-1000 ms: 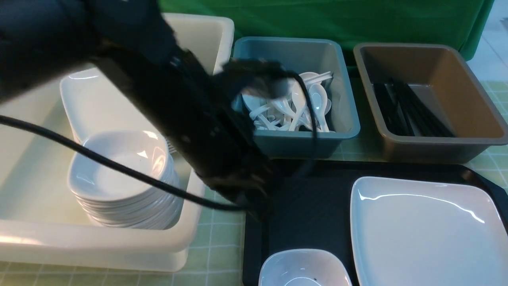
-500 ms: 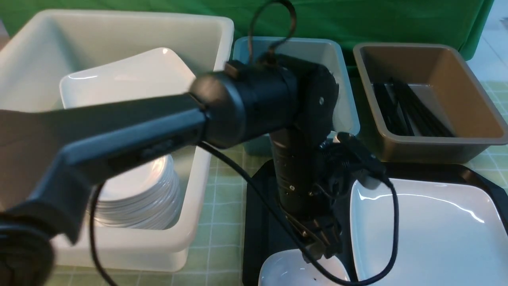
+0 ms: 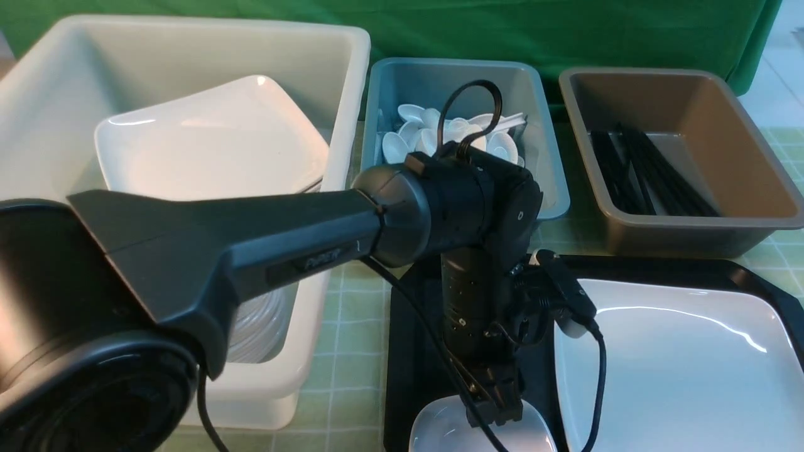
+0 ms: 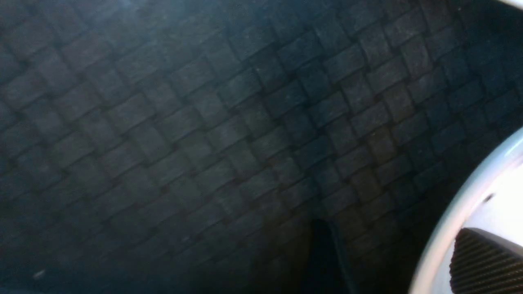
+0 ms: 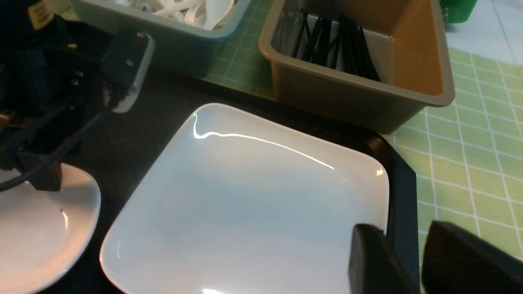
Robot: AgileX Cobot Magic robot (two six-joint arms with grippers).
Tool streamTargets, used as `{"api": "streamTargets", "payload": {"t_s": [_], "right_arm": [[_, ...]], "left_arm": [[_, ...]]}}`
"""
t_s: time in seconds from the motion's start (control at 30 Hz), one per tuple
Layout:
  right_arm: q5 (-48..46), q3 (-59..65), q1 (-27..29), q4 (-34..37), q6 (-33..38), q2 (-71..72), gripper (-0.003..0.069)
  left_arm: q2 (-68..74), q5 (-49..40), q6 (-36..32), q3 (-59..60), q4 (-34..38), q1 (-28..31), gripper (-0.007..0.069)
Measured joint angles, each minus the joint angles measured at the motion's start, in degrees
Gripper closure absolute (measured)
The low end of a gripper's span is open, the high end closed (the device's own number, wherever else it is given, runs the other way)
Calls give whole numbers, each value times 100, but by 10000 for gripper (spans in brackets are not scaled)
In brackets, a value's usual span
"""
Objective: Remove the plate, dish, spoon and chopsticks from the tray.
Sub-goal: Use the left arm to grab a small plate from the dinner plate, then use the left arm to put the small plate into the large storage box on the left
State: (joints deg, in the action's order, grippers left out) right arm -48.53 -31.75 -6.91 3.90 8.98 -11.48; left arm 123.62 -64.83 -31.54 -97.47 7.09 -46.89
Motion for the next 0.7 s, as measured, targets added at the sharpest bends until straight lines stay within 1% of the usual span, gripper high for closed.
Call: {"api": "streamTargets", "payload": {"t_s": [0.07, 0.13, 0.17, 0.3, 0.4, 0.5, 0.53, 0.57, 0.7], "right_arm": [[0, 0, 0, 0, 0, 0, 469], [-5, 0, 0, 0, 0, 0, 468], [-5, 0, 0, 0, 0, 0, 467], [-12, 0, 0, 0, 0, 0, 463], [-12, 0, 0, 0, 0, 0, 461], [-12, 0, 0, 0, 0, 0, 461], [-16, 0, 0, 0, 0, 0, 461], [-16, 0, 0, 0, 0, 0, 461], [-16, 0, 0, 0, 0, 0, 459]], "left_arm": [[50, -65, 0, -13, 192, 0, 298], [106, -195, 0, -17, 302, 0, 369], [109, -195, 0, -17, 302, 0, 377], [100, -403, 3, -69, 348, 18, 540], [-42, -446, 150, -90, 374, 19, 578], [-185, -451, 372, -102, 357, 19, 592], [-338, -500, 681, -161, 277, 14, 604], [-339, -514, 718, -161, 261, 14, 606], [-956, -490, 1519, -502, -142, 14, 617]]}}
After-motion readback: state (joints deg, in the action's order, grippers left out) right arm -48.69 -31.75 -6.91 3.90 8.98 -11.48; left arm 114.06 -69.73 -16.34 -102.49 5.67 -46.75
